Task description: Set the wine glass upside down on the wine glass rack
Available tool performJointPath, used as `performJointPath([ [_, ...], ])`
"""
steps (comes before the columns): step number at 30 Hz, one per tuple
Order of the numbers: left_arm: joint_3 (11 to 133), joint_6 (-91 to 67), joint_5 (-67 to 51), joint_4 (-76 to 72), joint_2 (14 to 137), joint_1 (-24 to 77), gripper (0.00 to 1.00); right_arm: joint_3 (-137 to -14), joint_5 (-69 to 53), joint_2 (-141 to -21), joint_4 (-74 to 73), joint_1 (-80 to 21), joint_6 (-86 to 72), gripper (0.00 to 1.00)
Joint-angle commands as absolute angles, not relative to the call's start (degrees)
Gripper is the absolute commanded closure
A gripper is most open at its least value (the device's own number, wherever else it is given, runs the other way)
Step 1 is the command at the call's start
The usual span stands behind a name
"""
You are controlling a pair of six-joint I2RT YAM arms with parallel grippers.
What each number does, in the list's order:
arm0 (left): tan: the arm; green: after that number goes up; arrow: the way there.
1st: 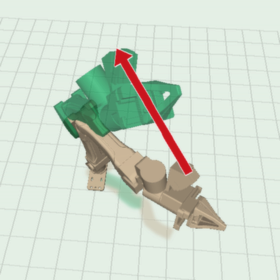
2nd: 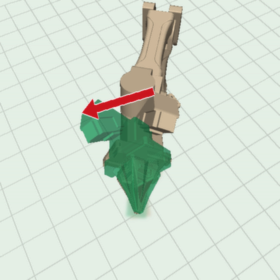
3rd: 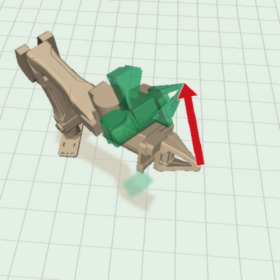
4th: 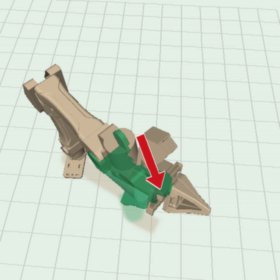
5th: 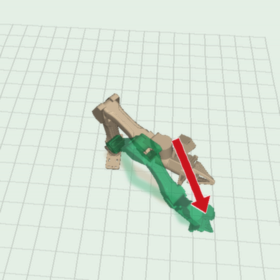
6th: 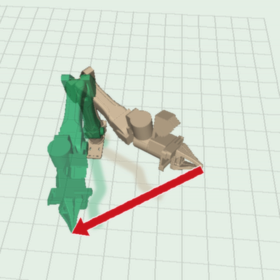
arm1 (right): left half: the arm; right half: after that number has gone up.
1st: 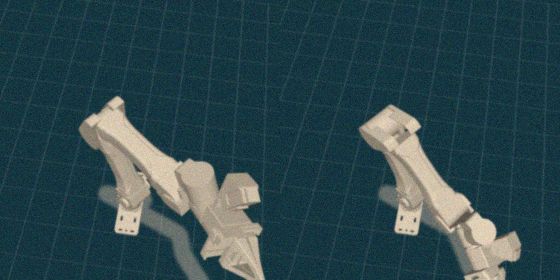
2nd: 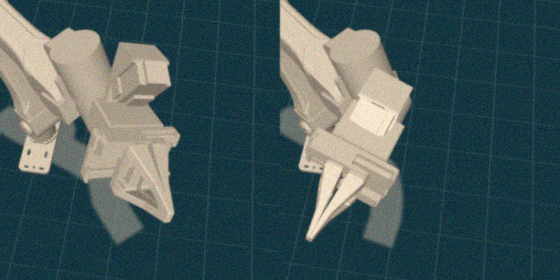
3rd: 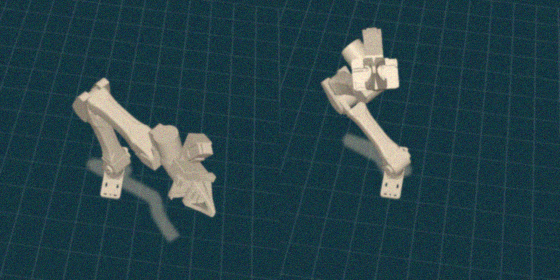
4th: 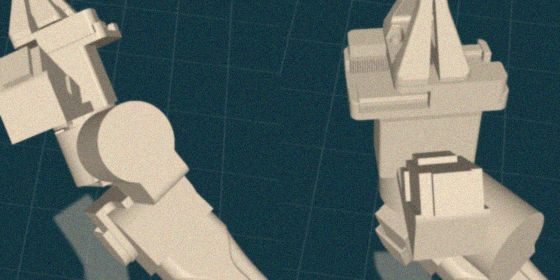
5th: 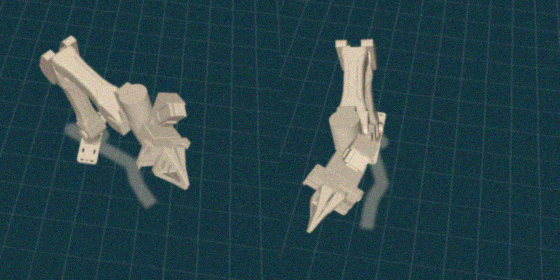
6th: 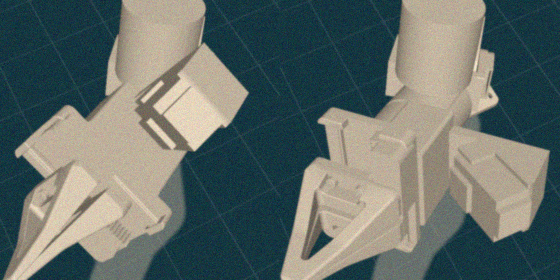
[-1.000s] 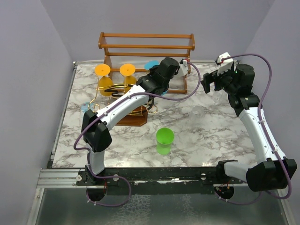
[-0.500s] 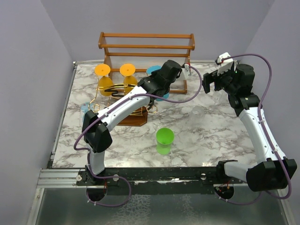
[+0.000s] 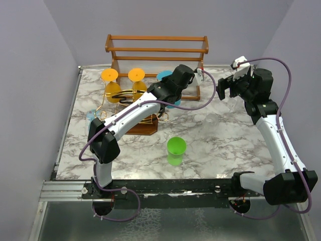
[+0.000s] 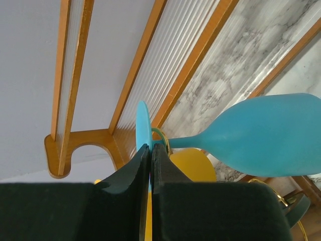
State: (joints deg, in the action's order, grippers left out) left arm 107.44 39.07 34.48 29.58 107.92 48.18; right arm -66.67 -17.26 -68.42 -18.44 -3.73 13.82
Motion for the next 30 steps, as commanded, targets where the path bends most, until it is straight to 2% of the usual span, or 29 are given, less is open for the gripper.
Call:
performJointPath([
  [1,107.99,36.26,31.24,32.6,106.96,48.63,0.94,-66.35,-18.61,-66.97,-18.19,-3.25,14.35,0.04],
  [17,109.07,33.46,27.15,35.25,106.41,48.62,0.82,-66.24,-18.9,-67.06,-18.27,-3.16,14.43,0.04],
  [24,109.41,32.09,25.03,35.82,105.5,48.6,0.73,-66.31,-19.05,-67.15,-18.28,-3.16,14.5,0.04],
  [30,108.59,31.78,21.58,36.03,103.18,48.61,0.57,-66.53,-18.73,-67.09,-18.5,-3.13,14.76,0.04],
])
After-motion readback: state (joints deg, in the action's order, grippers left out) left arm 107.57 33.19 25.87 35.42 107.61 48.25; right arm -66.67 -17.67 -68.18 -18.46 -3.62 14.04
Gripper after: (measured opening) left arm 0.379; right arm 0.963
